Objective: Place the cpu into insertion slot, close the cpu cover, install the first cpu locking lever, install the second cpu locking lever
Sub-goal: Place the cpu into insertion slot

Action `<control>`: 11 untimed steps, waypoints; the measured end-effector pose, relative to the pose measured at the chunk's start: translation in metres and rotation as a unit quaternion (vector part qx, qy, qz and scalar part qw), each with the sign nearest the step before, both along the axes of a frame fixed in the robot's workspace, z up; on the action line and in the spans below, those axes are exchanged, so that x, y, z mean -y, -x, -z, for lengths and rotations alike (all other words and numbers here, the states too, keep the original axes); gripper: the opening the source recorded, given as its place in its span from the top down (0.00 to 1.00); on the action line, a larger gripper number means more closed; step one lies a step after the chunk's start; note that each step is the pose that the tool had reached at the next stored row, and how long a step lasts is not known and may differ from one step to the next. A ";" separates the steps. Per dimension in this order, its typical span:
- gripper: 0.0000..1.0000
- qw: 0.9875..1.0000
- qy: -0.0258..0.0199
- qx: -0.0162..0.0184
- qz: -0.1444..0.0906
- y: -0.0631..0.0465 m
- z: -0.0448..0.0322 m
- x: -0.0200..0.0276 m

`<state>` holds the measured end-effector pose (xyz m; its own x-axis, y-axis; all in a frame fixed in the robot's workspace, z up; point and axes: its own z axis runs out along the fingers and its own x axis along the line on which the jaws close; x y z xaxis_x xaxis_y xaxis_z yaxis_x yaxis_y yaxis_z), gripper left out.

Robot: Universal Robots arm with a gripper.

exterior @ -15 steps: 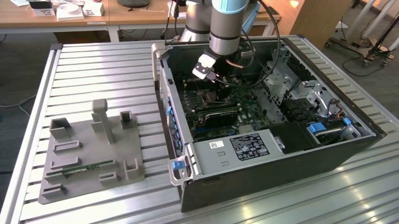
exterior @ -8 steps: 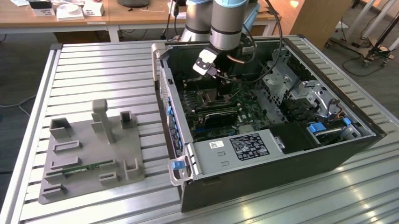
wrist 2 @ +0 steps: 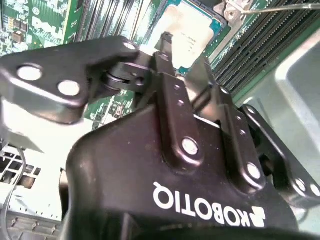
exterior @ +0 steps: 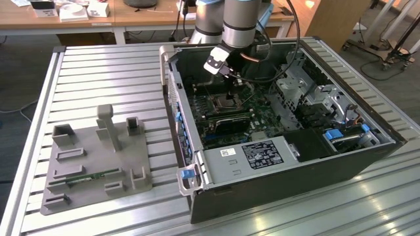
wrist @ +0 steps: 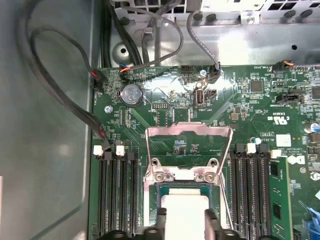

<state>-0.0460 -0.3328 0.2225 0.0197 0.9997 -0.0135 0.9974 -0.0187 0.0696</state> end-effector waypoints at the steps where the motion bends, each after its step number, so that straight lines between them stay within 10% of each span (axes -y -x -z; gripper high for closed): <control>1: 0.58 1.000 0.000 0.000 0.000 0.000 -0.0012 0.0000; 7: 0.87 1.000 0.000 -0.001 0.000 -0.001 -0.0054 0.0000; 11: 0.90 1.000 0.000 -0.001 0.000 -0.001 -0.0057 0.0000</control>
